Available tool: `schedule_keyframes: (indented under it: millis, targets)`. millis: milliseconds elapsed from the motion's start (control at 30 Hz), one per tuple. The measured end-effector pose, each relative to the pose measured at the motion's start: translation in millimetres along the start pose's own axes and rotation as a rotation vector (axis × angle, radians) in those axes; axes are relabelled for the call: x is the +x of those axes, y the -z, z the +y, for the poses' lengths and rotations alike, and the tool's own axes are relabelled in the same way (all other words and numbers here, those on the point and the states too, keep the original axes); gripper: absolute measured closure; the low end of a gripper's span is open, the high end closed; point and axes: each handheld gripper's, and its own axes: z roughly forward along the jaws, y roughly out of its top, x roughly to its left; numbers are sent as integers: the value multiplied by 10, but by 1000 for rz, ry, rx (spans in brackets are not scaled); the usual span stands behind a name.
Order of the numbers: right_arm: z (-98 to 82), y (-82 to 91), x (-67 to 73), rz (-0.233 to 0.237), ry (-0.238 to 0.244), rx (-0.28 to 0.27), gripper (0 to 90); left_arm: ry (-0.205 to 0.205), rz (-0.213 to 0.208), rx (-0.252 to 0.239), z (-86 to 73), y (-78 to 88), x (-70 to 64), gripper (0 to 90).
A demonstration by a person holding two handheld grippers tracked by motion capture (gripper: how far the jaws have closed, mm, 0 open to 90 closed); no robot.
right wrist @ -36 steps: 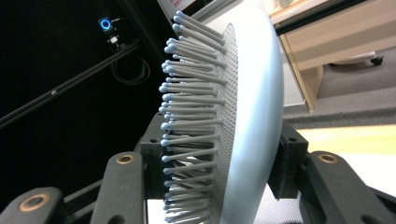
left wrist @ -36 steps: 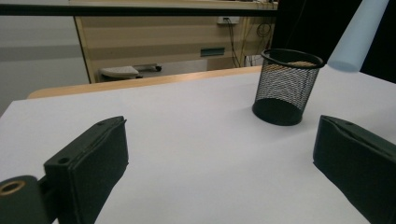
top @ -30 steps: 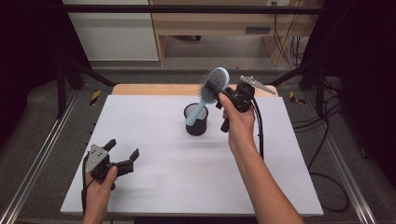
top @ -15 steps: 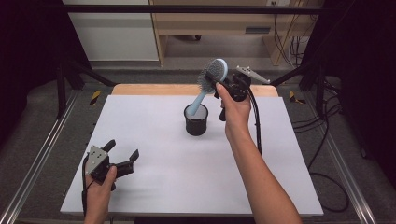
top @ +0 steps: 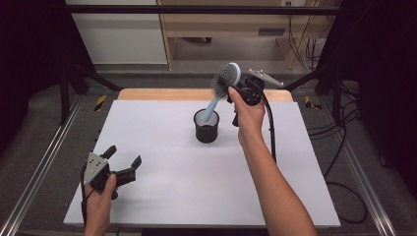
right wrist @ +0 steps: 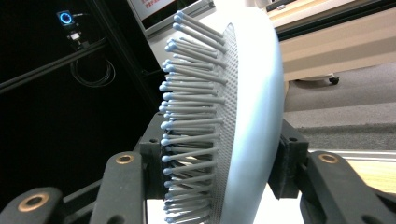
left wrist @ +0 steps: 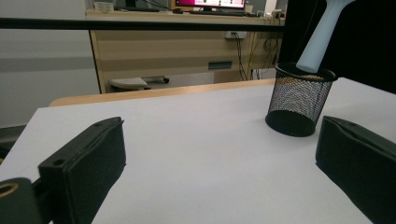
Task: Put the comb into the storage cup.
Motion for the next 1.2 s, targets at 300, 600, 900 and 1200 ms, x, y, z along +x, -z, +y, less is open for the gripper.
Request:
schedule_keyframes:
  millis: [300, 600, 900, 1200]
  targets:
    - [-57, -74, -25, -14, 22, 20, 506, 18, 18, -1, -15, 6, 99, 18]
    - [-132, -156, 29, -17, 45, 44, 505, 20, 22, -5, -15, 16, 104, 18]
    - [-236, -252, 36, -28, 77, 86, 505, 25, 22, -10, -15, 12, 110, 21]
    - [-312, -312, 77, -32, 106, 115, 504, 23, 14, -11, -13, 10, 95, 20]
